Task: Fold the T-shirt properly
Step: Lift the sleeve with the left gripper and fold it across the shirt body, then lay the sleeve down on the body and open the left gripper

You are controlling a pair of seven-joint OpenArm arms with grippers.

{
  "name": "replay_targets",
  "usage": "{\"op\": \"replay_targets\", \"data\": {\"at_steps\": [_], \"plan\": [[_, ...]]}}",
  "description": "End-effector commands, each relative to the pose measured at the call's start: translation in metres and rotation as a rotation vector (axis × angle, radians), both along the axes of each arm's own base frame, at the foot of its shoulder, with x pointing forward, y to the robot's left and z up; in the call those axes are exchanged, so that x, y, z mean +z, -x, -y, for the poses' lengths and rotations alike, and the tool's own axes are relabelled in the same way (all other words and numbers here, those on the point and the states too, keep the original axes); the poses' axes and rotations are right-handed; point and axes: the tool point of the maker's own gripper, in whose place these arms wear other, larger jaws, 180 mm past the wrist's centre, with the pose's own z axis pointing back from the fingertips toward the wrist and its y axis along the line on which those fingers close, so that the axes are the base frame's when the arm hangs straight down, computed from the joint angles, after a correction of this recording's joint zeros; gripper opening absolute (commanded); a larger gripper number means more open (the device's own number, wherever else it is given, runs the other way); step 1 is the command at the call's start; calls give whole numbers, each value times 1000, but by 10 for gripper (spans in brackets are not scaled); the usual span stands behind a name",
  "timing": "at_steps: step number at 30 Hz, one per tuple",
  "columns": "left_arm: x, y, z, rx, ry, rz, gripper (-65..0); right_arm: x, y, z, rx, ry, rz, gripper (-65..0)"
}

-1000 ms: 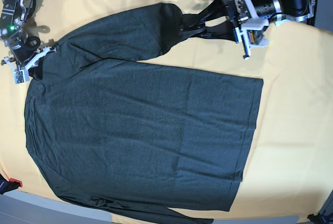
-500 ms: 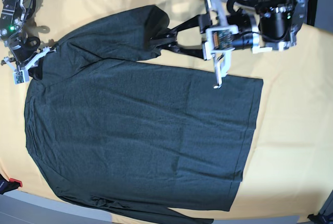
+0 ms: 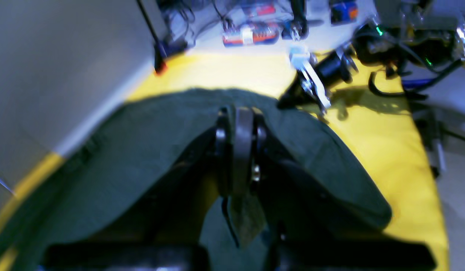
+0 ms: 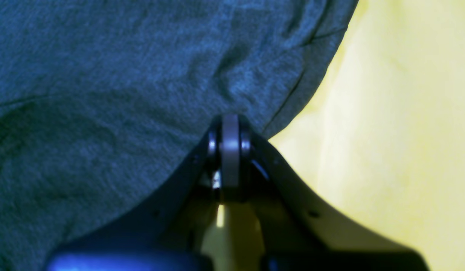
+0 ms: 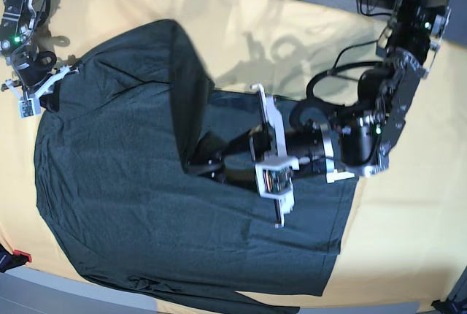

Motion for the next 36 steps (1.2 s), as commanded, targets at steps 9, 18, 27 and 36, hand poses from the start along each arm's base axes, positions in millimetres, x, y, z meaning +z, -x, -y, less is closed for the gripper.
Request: {"op": "replay_targets", "data": {"at_steps": [9, 18, 27, 36], "plan": [[42, -76, 1, 92, 65, 24, -650, 2, 1, 7, -2, 32, -15, -650], [64, -143, -3, 197, 82, -21, -650, 2, 1, 7, -2, 32, -15, -650], [85, -162, -11, 249, 87, 3, -650, 2, 1, 7, -1, 32, -15, -650], [119, -187, -35, 392, 148, 39, -650, 2, 1, 8, -1, 34, -17, -650]]}}
